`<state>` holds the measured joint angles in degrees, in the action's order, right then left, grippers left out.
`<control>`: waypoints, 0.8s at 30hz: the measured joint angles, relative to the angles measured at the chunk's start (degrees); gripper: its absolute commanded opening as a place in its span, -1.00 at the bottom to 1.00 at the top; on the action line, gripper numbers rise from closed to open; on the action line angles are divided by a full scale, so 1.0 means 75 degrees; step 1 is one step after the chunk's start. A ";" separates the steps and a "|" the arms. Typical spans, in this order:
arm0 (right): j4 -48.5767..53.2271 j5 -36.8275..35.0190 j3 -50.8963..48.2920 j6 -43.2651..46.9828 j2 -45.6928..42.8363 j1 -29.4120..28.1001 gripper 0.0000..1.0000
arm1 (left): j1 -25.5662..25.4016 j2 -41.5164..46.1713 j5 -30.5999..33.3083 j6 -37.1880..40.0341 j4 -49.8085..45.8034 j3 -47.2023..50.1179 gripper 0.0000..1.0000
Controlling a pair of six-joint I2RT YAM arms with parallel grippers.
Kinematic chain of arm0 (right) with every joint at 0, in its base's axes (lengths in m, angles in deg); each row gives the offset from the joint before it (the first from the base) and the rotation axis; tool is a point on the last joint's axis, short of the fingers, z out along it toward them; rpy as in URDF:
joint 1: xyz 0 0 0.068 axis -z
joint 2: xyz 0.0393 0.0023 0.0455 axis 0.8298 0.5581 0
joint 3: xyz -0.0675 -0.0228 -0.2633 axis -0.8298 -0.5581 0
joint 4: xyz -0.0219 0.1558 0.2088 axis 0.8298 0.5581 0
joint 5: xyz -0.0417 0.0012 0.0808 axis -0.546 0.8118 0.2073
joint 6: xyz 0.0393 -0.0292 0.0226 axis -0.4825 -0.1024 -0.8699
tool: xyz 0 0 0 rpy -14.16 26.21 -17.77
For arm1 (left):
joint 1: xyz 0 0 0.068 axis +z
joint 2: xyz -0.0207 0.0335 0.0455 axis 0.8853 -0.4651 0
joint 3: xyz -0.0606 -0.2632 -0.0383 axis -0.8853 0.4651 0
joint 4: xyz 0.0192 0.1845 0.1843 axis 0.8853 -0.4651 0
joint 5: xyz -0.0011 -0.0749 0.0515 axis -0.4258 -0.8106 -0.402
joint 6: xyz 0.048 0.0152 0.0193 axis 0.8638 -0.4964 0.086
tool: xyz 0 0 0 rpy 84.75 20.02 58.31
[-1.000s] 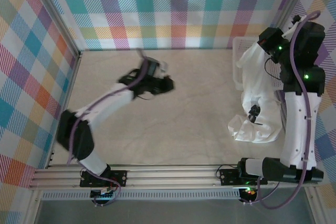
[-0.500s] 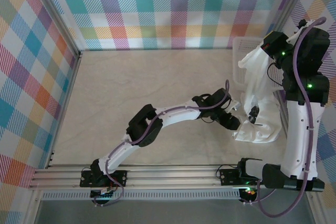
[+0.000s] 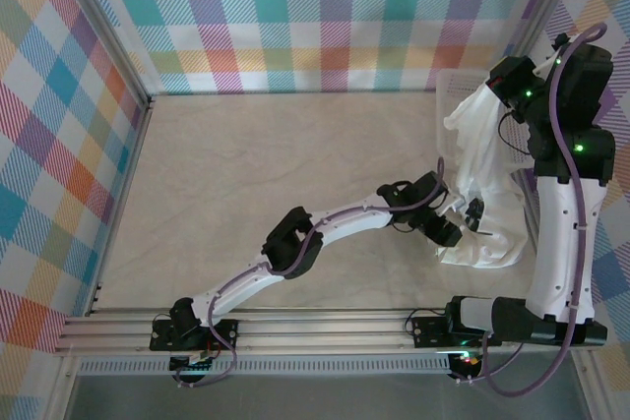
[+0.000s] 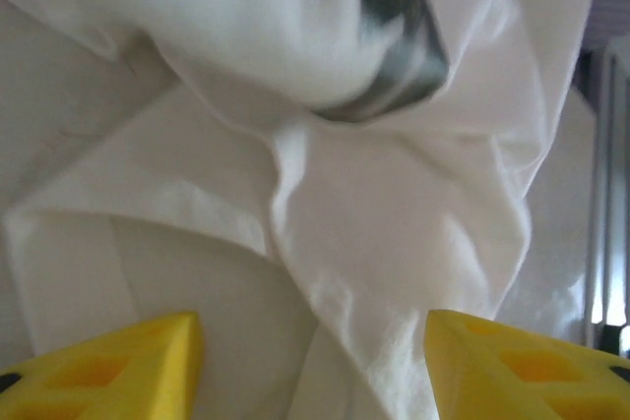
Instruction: Fold the inside-out t-shirt
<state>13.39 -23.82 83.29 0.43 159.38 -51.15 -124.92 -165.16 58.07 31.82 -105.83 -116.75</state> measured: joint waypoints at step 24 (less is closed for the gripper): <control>0.0265 0.0006 0.0452 -0.0038 0.0044 0.0000 -1.00 | 0.1874 0.5423 0.1090 -0.0268 0.1390 0.7178 -1.00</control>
<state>15.38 -23.78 86.68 0.15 159.71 -51.15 -110.86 -124.48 66.24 29.81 -95.41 -62.92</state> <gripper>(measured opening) 0.049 0.050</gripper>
